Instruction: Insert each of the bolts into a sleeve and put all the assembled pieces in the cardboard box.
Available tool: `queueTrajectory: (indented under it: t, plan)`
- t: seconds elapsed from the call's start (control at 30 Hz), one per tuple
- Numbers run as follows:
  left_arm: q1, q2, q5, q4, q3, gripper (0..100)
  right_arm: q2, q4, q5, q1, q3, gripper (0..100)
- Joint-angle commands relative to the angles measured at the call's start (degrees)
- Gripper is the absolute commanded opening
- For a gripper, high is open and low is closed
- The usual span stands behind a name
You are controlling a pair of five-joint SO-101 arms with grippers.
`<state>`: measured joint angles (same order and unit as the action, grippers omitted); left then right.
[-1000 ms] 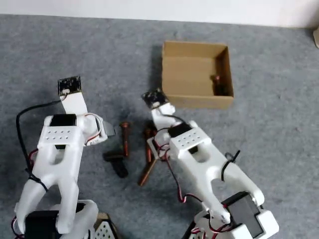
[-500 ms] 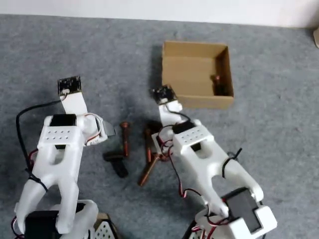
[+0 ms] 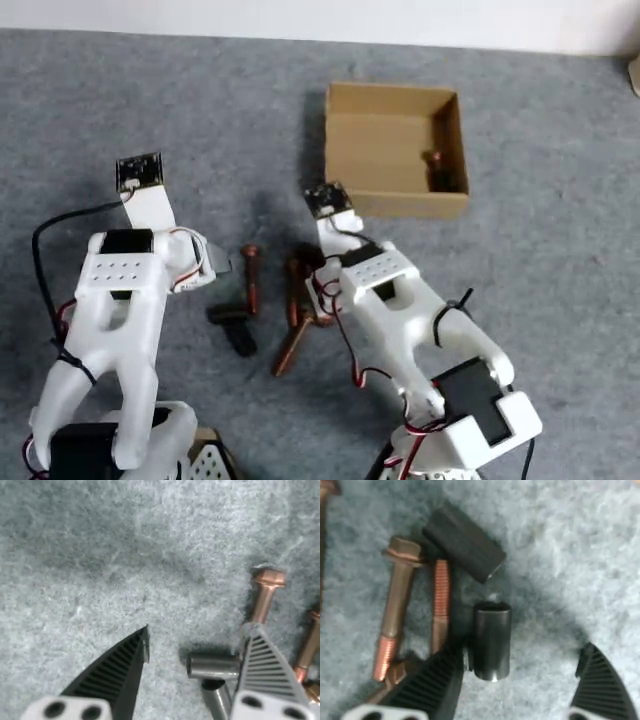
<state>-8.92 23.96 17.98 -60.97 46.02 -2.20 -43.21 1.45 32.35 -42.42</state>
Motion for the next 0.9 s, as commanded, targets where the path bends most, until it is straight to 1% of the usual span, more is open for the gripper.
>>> queueTrajectory:
  t: [0.0, 0.13, 0.17, 0.37, 0.43, 0.5, 0.77, 0.87]
  plan:
    - [-0.75, 0.48, 0.53, -0.35, -2.42, 29, 0.40, 0.04, -2.20, 3.03, 0.40, 26.9]
    - [-0.75, 0.48, 0.53, -0.35, -2.42, 29, 0.48, 0.22, -7.38, 2.77, 0.31, 11.5]
    - [-0.75, 0.48, 0.53, -0.35, -2.42, 29, 0.48, 0.22, -8.09, 2.77, 0.22, 9.6]
    - [-0.75, 0.48, 0.53, -0.35, -2.42, 29, 0.48, 0.31, -10.73, 2.68, 0.04, 7.7]
    - [-0.75, 0.48, 0.53, -0.35, -2.42, 29, 0.48, 0.31, -10.73, 2.68, -0.04, 0.1]
    - [-0.75, 0.48, 0.44, -0.35, -2.42, 29, 0.48, 0.31, -10.73, 2.42, -0.04, 1.2]
    - [-0.04, 0.31, 0.62, -0.35, -2.42, 29, 0.31, 0.31, -10.73, 0.75, -0.04, 0.5]
    - [4.18, 0.13, 0.44, -0.35, -2.77, 29, 0.31, 0.22, -10.73, 0.84, -0.04, 0.5]
